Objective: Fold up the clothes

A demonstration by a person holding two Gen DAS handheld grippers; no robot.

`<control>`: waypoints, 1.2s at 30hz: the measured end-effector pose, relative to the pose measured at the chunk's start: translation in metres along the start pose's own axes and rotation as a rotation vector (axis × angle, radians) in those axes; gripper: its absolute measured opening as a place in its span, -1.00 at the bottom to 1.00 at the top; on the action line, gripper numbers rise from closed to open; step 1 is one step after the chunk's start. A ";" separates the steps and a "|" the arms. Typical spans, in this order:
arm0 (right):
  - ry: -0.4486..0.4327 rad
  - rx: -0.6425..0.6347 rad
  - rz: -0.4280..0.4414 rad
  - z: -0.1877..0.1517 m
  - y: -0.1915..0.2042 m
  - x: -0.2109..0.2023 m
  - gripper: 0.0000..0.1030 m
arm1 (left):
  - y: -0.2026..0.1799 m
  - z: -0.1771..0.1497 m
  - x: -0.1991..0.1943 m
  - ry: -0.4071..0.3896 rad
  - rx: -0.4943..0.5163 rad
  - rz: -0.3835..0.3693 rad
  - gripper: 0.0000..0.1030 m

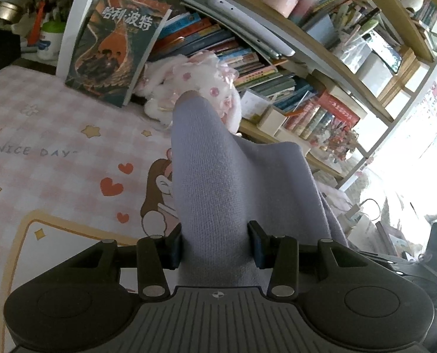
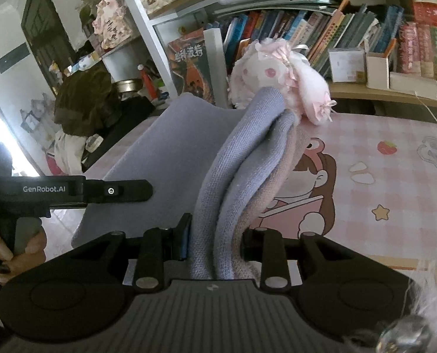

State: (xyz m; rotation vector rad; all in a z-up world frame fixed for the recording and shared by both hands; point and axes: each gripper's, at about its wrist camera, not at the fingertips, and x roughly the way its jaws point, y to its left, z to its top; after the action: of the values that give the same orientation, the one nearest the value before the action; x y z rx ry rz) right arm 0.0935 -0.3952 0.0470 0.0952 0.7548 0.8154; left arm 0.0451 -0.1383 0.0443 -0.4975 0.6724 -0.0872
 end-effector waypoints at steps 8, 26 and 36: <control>-0.031 0.014 -0.007 0.000 -0.007 -0.015 -0.47 | -0.013 0.003 0.004 0.001 0.017 -0.027 -0.17; -0.054 0.070 -0.094 -0.005 -0.016 -0.037 -0.47 | -0.022 0.008 0.023 0.060 0.048 -0.121 -0.17; -0.058 0.093 -0.155 -0.001 0.010 -0.021 -0.47 | 0.013 0.024 0.016 0.080 0.051 -0.169 -0.17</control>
State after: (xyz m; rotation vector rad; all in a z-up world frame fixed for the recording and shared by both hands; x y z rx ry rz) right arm 0.0774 -0.4029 0.0620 0.1414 0.7359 0.6279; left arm 0.0711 -0.1204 0.0453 -0.5035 0.7038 -0.2837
